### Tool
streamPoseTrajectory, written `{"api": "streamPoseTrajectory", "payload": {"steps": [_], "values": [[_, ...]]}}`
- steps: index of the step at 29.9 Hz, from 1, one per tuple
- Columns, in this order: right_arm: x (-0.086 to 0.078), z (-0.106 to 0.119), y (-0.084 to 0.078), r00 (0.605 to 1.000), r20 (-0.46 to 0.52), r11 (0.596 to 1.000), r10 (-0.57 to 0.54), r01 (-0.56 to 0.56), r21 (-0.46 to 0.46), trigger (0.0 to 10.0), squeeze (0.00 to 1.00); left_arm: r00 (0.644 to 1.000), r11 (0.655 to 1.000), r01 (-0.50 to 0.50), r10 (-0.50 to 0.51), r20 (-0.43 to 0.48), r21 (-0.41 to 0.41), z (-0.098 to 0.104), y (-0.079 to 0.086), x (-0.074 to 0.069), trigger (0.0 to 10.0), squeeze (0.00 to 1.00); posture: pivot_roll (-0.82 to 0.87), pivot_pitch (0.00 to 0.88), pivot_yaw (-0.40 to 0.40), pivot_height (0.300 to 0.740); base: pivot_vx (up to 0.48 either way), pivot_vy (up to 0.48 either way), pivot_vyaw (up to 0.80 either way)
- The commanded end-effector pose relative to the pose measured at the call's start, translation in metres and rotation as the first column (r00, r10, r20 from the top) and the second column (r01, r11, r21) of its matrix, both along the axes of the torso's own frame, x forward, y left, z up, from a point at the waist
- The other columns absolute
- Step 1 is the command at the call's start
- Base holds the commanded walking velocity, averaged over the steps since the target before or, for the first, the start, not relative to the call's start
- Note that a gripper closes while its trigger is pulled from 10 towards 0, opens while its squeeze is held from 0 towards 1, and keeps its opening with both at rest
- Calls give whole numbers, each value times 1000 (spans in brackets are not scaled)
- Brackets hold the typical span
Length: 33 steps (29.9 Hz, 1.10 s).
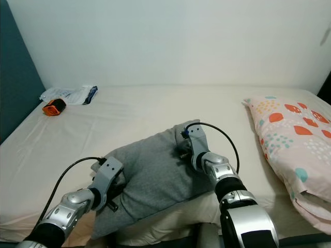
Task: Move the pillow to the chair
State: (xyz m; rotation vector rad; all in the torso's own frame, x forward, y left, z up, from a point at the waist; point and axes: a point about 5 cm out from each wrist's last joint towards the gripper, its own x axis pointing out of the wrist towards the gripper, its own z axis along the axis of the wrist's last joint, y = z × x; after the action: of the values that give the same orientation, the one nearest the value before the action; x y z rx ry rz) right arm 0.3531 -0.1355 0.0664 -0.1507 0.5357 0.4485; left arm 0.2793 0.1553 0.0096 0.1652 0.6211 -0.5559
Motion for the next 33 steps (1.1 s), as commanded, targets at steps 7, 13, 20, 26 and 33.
{"api": "streamPoseTrajectory", "payload": {"steps": [7,13,20,26,33], "values": [[-13,-17,10,1000,-10,998,3,-2,64,0,0,993,984,-91,78,-84,-153,-14,-37,-11,0,0,17,0,-119,515,0,0,0],[7,22,4,977,154,963,-148,106,249,7059,0,962,924,-273,271,-44,-269,15,-33,11,3843,0,28,0,-129,515,0,0,0],[13,57,3,905,357,941,-230,115,317,10000,0,866,835,-434,490,100,-340,57,-14,37,10000,0,32,0,-154,515,0,0,0],[8,54,8,885,442,978,-149,66,198,10000,0,800,834,-489,546,250,-256,62,-6,37,10000,0,32,0,-160,515,0,0,0],[-2,46,6,847,525,996,-87,76,42,10000,0,737,893,-415,443,510,-175,79,-13,23,10000,0,44,0,-179,515,0,0,0]]}}
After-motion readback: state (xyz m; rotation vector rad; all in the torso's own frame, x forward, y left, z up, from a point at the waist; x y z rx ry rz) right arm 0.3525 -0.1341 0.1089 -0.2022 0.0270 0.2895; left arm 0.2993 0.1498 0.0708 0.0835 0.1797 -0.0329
